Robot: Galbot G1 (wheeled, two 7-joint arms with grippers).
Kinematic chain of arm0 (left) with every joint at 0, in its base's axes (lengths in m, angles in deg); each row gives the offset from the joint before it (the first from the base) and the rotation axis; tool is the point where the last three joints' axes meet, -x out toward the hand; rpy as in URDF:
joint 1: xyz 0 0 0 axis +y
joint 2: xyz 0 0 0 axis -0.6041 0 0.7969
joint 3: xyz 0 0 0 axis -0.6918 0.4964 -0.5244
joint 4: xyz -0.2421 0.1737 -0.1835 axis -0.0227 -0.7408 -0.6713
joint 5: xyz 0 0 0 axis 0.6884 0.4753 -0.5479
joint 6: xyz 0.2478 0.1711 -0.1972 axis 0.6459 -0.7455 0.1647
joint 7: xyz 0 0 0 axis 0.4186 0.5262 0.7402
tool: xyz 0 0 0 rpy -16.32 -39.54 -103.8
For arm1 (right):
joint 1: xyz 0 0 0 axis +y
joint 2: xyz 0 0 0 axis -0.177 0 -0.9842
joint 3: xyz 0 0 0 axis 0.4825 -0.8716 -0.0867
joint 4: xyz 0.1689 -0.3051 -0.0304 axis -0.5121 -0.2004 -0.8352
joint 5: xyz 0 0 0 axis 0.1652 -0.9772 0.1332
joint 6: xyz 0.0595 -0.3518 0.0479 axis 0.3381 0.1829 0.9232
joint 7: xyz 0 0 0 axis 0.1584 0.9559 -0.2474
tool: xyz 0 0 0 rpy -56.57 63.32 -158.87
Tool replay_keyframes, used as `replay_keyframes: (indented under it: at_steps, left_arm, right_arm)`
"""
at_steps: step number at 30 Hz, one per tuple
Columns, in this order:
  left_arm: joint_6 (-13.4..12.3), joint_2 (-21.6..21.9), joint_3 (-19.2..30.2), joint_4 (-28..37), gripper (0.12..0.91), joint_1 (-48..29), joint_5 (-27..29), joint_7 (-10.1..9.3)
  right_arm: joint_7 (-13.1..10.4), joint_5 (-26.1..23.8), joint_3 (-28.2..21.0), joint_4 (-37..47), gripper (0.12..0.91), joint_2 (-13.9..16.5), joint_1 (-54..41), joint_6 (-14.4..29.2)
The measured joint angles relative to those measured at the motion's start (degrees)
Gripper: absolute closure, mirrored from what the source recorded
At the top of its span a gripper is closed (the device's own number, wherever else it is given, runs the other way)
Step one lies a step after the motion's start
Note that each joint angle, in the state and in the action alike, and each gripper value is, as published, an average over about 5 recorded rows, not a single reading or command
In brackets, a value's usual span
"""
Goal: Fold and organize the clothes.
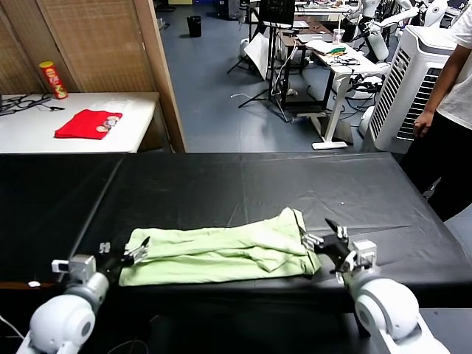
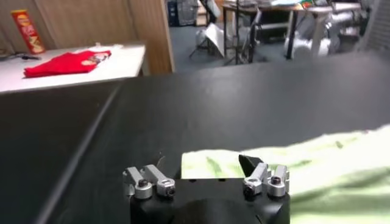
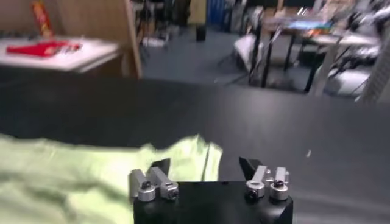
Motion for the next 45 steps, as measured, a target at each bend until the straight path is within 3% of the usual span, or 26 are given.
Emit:
replay_keyframes:
  at_steps: [12, 17, 21, 28, 31, 36, 39, 45]
  left_arm:
    - [0.81, -0.90, 2.15, 7.48, 0.232, -5.65, -2.47, -0.07]
    - [0.87, -0.90, 2.19, 8.25, 0.248, -5.61, -2.54, -0.02]
    - [0.92, -1.05, 2.36, 8.72, 0.403, -5.68, -2.49, -0.02]
    - [-0.05, -1.43, 2.49, 9.32, 0.799, -5.96, -1.52, -0.19]
    - [-1.41, -1.71, 2.55, 9.16, 0.890, -5.84, 0.53, -0.18]
    - [-4.60, -2.71, 3.13, 9.74, 0.895, -6.18, 6.31, -0.08]
    - [-5.20, -3.37, 3.45, 10.23, 0.897, -6.60, 8.24, -0.01]
    - [-6.03, -3.63, 3.61, 11.04, 0.892, -7.53, 9.64, 0.42]
  right_arm:
    - [1.77, -0.98, -6.07, 13.14, 0.252, -3.47, -9.74, 1.15]
    - [2.01, -1.48, -7.15, 15.96, 0.448, -4.63, -11.38, 1.25]
    - [2.01, -1.77, -7.29, 16.86, 0.602, -5.00, -11.50, 1.35]
    - [1.46, -3.61, -7.01, 17.17, 0.799, -5.97, -10.48, 3.00]
    - [0.06, -5.41, -6.68, 17.43, 0.878, -6.79, -9.80, 4.38]
    - [-3.60, -9.25, -5.72, 18.15, 0.902, -8.90, -8.48, 6.20]
    - [-4.85, -10.04, -5.26, 18.22, 0.902, -10.28, -7.87, 6.57]
    - [-2.87, -9.92, -4.43, 17.11, 0.902, -11.19, -6.87, 6.52]
